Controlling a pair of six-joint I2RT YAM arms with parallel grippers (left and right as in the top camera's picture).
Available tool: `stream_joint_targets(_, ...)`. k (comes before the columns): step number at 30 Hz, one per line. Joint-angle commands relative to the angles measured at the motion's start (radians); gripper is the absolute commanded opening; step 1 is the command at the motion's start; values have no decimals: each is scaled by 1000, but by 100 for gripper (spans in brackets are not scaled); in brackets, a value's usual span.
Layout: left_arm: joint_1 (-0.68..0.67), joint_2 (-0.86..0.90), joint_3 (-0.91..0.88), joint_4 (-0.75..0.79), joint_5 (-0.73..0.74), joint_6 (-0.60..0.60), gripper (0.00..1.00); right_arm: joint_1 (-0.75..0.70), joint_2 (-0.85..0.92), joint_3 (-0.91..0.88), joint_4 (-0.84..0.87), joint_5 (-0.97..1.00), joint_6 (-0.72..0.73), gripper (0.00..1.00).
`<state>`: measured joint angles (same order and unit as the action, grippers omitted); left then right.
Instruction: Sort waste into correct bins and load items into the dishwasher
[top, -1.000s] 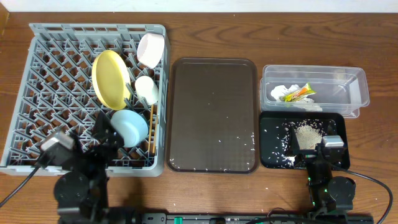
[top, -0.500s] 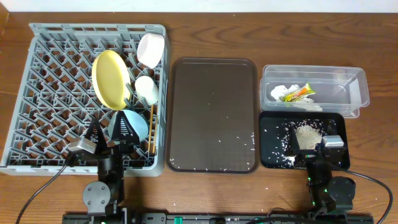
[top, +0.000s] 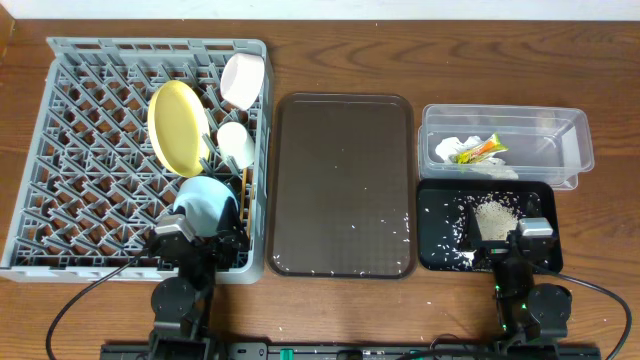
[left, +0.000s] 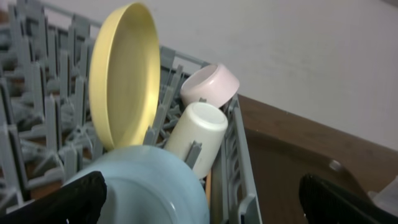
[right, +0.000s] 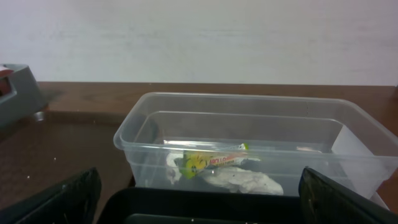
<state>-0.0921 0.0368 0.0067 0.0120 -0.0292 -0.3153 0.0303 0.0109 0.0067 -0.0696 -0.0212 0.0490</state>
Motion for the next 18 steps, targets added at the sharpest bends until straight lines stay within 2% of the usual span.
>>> stream_joint_targets(1,-10,-35,-3,-83,-8,157,100,-12,-6,-1,-5,9,14,99)
stream_joint_targets(5,-11,-35,-3,-83,-4,252,100,-12,-6,-1,-5,9,14,99)
stream_joint_targets(11,-10,-35,-3,-82,-5,324,100,-12,-6,-1,-5,9,13,99)
stream_joint_targets(18,-10,-35,-3,-82,0,325,100,-12,-6,-1,-5,10,13,99)
